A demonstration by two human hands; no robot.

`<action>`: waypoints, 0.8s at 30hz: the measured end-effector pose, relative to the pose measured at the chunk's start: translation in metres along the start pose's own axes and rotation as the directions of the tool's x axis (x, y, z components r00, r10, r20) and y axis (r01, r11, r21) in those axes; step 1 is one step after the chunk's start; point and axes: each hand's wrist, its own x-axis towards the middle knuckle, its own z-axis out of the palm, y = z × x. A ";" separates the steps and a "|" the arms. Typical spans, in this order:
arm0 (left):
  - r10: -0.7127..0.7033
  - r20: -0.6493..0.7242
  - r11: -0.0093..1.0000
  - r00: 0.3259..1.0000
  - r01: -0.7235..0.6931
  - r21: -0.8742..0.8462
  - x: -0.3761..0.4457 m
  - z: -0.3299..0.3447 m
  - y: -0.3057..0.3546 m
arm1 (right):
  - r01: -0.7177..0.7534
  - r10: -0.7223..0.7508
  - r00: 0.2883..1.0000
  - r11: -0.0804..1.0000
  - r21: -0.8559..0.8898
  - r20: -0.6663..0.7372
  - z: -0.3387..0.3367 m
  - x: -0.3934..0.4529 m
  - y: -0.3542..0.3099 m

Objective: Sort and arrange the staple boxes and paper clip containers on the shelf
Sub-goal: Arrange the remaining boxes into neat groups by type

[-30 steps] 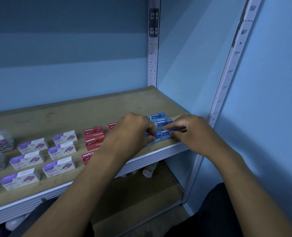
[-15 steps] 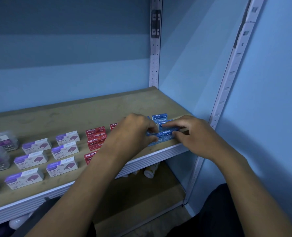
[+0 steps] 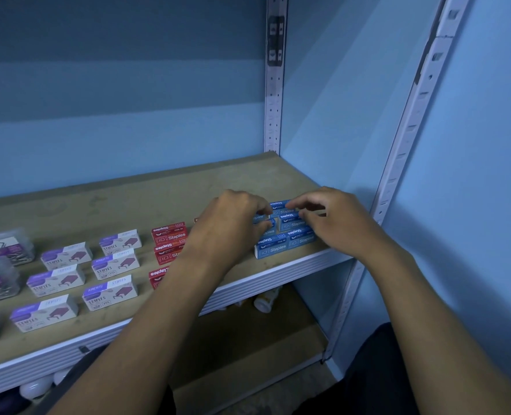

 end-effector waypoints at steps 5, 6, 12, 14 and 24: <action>-0.022 0.028 1.000 0.999 0.022 -0.015 0.002 0.005 -0.001 | -0.011 0.011 1.000 1.000 0.003 0.022 0.006 0.007 0.003; -0.025 0.030 1.000 0.999 0.026 -0.013 0.002 0.006 -0.001 | -0.014 0.014 1.000 1.000 -0.005 0.025 0.007 0.008 0.004; -0.088 0.038 0.996 0.995 0.089 -0.024 0.005 0.010 -0.003 | -0.029 0.030 0.999 0.999 -0.035 0.030 0.010 0.010 0.007; -0.100 0.042 0.994 0.994 0.102 -0.033 0.005 0.011 -0.003 | -0.032 0.032 0.999 0.999 -0.034 0.023 0.010 0.011 0.007; -0.077 -0.028 0.993 0.997 0.074 -0.089 -0.002 0.008 -0.003 | 0.015 -0.015 1.000 1.000 -0.018 -0.020 -0.003 0.003 0.001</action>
